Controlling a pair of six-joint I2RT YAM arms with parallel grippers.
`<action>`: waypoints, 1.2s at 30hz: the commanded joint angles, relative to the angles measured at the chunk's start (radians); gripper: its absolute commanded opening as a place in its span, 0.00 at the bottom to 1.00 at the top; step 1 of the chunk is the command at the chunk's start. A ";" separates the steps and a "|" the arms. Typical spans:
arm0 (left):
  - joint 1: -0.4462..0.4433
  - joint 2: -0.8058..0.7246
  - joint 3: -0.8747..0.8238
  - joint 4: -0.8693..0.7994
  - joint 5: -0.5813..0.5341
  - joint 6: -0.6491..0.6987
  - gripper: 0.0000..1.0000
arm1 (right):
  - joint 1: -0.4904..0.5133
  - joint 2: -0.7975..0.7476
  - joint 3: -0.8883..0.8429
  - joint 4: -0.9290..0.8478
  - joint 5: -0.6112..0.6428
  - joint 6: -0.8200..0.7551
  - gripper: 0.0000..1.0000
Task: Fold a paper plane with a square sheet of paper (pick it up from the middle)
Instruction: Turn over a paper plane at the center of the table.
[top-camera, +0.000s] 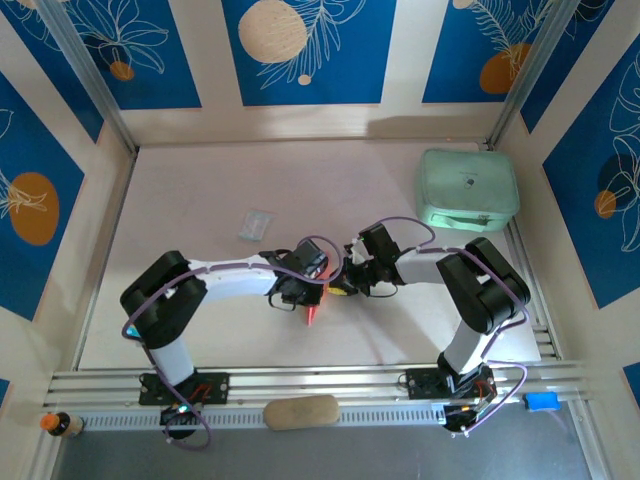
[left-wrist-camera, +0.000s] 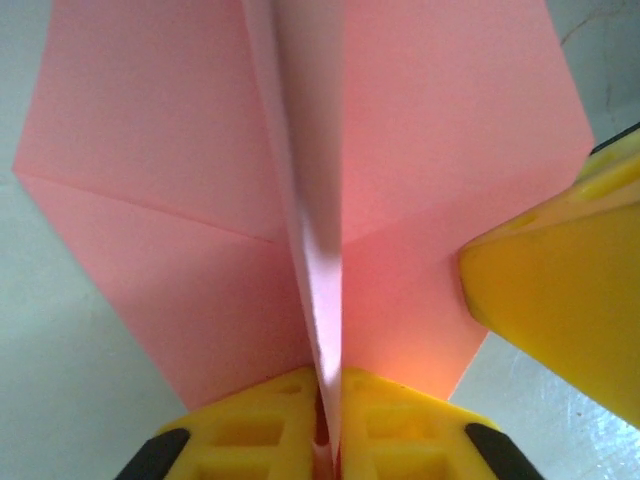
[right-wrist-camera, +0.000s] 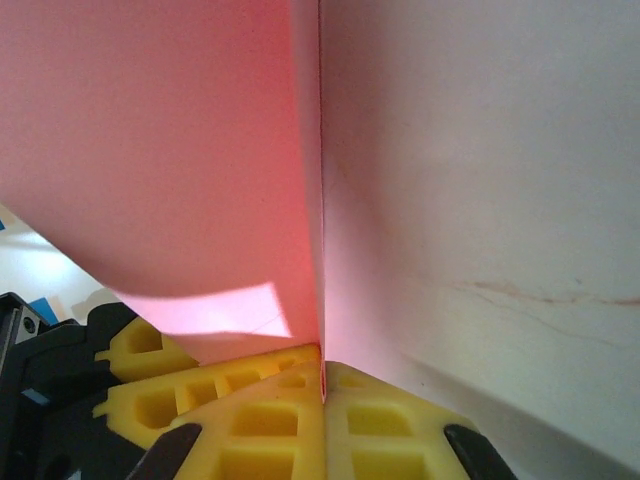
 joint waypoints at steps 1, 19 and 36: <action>-0.013 -0.017 0.018 -0.036 -0.057 -0.008 0.08 | -0.010 -0.015 -0.017 -0.018 -0.017 0.000 0.08; -0.013 0.034 0.138 -0.283 -0.241 -0.060 0.04 | -0.084 -0.178 -0.083 -0.118 0.067 -0.029 0.20; -0.013 0.071 0.139 -0.273 -0.232 -0.066 0.12 | -0.083 -0.160 -0.098 -0.106 0.062 -0.019 0.21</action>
